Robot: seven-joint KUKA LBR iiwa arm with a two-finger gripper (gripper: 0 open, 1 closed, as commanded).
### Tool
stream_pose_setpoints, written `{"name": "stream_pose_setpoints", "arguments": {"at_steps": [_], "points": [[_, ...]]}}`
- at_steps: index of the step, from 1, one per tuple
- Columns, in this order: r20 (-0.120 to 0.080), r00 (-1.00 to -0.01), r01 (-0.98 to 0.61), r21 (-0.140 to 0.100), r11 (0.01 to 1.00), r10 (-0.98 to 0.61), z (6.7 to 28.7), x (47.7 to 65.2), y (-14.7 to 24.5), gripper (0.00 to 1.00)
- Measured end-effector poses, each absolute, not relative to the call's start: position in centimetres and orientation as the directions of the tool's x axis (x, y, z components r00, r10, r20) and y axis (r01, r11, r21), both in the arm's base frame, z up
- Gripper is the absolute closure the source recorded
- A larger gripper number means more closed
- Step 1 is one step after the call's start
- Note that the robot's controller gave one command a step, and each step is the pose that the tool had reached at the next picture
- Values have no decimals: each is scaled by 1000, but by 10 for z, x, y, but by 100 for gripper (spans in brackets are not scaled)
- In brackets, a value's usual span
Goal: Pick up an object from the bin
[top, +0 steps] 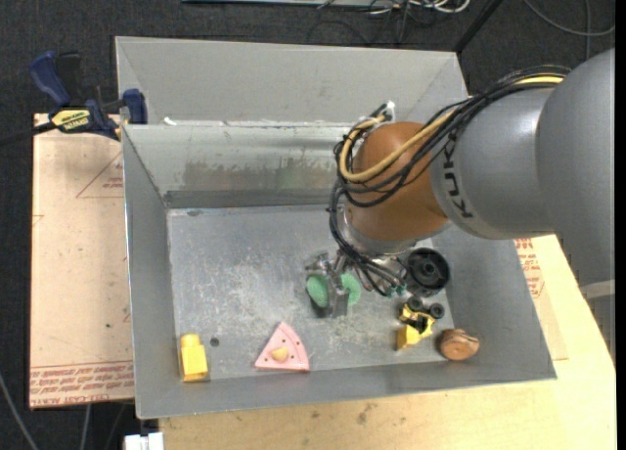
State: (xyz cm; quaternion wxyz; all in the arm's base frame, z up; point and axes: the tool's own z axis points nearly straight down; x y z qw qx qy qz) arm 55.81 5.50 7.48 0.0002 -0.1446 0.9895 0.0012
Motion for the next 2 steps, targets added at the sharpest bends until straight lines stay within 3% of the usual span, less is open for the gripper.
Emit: {"name": "stream_pose_setpoints", "arguments": {"at_steps": [2], "points": [[-1,-958,-286,3,958,-286,75,558,55,100]]}}
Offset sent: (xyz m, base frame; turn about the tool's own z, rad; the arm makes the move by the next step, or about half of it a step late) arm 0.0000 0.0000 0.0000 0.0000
